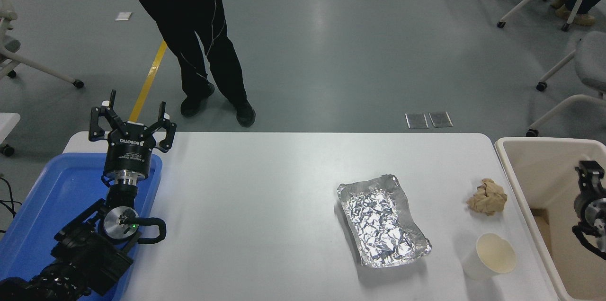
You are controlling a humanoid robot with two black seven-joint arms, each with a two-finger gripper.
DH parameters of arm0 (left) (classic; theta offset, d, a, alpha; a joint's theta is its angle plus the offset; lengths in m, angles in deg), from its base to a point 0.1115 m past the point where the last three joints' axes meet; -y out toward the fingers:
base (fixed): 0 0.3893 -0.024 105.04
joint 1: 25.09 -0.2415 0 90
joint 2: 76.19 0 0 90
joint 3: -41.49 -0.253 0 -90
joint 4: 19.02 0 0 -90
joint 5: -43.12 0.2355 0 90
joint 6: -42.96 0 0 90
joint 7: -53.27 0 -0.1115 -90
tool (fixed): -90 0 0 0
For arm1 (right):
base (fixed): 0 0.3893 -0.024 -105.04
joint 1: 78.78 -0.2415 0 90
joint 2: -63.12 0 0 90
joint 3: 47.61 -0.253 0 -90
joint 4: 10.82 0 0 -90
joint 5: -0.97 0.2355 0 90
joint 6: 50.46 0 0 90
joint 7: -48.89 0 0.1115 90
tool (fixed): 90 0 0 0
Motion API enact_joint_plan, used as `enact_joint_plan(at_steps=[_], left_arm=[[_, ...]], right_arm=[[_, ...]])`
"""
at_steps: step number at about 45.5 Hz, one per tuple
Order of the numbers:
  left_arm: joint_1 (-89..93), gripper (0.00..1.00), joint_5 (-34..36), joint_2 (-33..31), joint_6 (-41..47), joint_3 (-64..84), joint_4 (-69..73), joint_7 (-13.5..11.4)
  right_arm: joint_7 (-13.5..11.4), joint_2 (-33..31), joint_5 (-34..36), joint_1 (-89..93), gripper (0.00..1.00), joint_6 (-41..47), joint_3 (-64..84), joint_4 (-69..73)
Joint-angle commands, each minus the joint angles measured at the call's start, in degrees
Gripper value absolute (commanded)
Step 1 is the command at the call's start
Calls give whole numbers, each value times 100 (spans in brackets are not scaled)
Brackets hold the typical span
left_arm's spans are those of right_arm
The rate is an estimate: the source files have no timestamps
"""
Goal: Pick up paper cup place in dustbin
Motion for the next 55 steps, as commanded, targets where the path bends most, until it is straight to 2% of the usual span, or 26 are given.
enact_joint_plan(at_steps=[1, 7, 12, 18, 23, 28, 36, 55], left_arm=[[0, 99, 9, 1, -11, -1, 0, 0], [9, 99, 9, -8, -11, -1, 0, 0], [9, 99, 9, 1, -11, -1, 0, 0], [18, 99, 9, 1, -11, -1, 0, 0], [18, 99, 9, 1, -11, -1, 0, 0], [9, 99, 9, 1, -11, -1, 0, 0], [9, 99, 9, 1, -11, -1, 0, 0], [9, 99, 1, 1, -3, -1, 0, 0]], right_arm=[[-3, -853, -1022, -2262, 100, 483, 2107, 1725], [-3, -1012, -1427, -3502, 100, 1221, 2828, 2605], [-3, -933, -1568, -4547, 100, 1845, 3820, 3097], [6, -810, -1682, -6190, 100, 2232, 5016, 4344], [6, -363, -1656, -7527, 100, 2724, 5781, 5364], [6, 323, -1568, -8678, 100, 3602, 6265, 6288], [6, 842, -1234, -9778, 100, 4789, 6380, 6685], [-64, 1000, -1286, -10403, 100, 4817, 6099, 6702]])
